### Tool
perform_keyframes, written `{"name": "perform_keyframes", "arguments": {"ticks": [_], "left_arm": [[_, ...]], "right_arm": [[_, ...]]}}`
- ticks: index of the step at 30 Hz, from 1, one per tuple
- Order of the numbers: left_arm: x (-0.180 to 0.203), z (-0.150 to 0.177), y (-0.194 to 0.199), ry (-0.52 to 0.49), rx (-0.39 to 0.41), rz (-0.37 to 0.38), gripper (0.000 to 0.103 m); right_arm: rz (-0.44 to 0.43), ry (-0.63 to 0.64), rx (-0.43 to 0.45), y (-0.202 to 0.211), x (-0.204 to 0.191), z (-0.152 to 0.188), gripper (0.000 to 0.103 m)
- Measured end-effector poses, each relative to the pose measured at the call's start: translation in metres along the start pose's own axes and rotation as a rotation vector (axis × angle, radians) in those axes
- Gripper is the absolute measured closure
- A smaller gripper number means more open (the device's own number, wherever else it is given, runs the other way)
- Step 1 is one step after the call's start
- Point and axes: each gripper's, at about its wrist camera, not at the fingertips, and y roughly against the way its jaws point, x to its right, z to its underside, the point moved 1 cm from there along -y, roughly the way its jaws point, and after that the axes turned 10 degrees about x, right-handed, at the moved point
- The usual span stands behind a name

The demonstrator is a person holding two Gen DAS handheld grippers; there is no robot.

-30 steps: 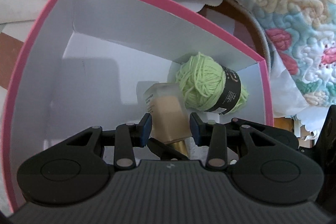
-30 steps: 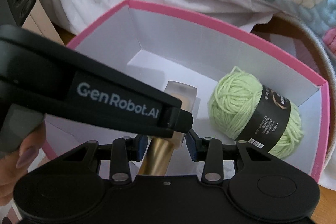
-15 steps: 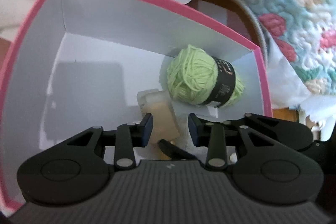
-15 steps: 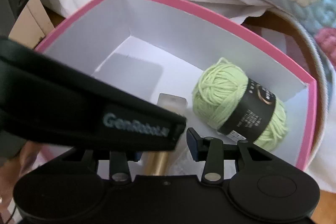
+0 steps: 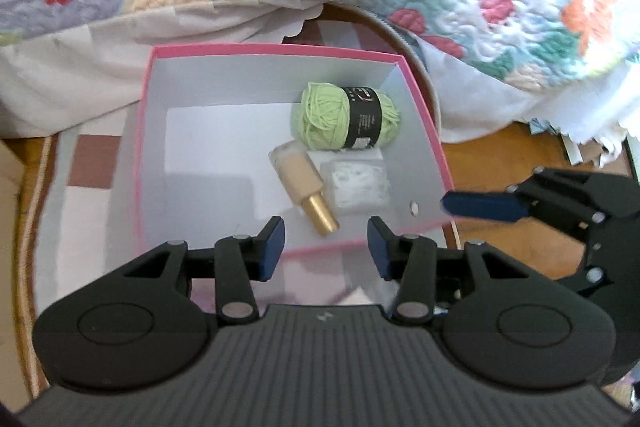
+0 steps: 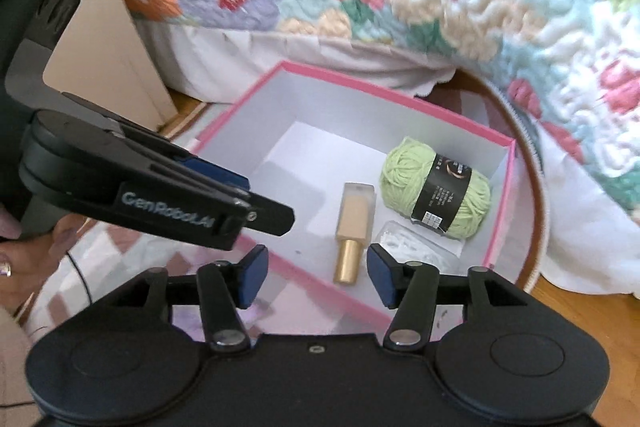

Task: Organize objects
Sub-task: 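Open the left tool to release the stick and lift out of the box, then move the left tool down to the purple plush toy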

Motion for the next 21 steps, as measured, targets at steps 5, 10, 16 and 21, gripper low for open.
{"name": "perform_keyframes", "arguments": {"ticks": [5,10,16,21], "left_arm": [[0.006,0.011,0.051,-0.063,0.022,-0.009,0.053],[0.002,0.03,0.091,-0.1,0.028,-0.002,0.049],[-0.002,0.058,0.125,-0.131,0.025,0.001,0.045],[-0.009,0.081,0.14,-0.141,0.014,-0.007,0.044]], "right_arm": [[-0.005,0.023,0.037,0.054,-0.021,-0.001,0.035],[-0.015,0.04,0.065,0.091,-0.04,0.005,0.027],[-0.044,0.017,0.054,0.116,-0.056,0.021,0.024],[-0.067,-0.005,0.018,0.123,-0.073,0.04,0.024]]}}
